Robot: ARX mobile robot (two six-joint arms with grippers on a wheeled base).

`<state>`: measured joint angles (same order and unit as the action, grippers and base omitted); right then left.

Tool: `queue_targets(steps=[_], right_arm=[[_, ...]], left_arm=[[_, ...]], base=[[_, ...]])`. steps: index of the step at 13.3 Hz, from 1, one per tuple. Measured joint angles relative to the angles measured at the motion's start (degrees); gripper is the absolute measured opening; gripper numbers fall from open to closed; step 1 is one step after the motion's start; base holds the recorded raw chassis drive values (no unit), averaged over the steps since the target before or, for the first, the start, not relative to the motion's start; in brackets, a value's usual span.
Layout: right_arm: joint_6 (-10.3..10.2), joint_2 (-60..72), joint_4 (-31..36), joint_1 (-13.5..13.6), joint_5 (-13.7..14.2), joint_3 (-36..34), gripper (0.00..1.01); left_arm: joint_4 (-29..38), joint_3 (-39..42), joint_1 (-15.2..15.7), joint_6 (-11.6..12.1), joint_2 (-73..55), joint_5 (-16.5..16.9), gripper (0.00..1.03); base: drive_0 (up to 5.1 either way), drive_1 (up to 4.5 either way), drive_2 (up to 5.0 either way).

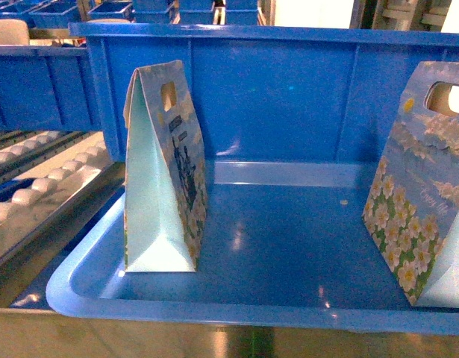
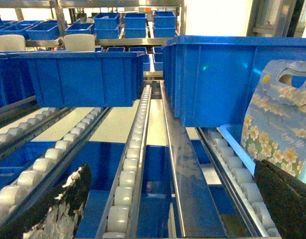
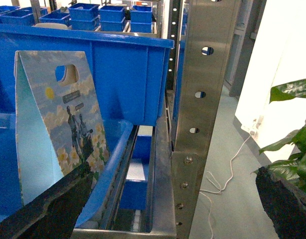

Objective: Move flower gift bag to table near conveyor

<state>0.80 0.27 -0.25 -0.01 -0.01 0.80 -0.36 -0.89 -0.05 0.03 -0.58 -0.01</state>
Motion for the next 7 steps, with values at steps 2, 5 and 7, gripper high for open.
queue_targets(steps=[2,5,7], right_arm=[[0.0,0.0,0.0,0.0,0.0,0.0,0.98],[0.0,0.0,0.0,0.0,0.0,0.0,0.98],[0.0,0.0,0.0,0.0,0.0,0.0,0.98]], left_arm=[[0.0,0.0,0.0,-0.02,0.0,0.0,0.98],[0.0,0.0,0.0,0.0,0.0,0.02,0.98],[0.0,0.0,0.0,-0.02,0.0,0.02,0.98]], base=[[0.0,0.0,0.0],[0.0,0.0,0.0],[0.0,0.0,0.0]])
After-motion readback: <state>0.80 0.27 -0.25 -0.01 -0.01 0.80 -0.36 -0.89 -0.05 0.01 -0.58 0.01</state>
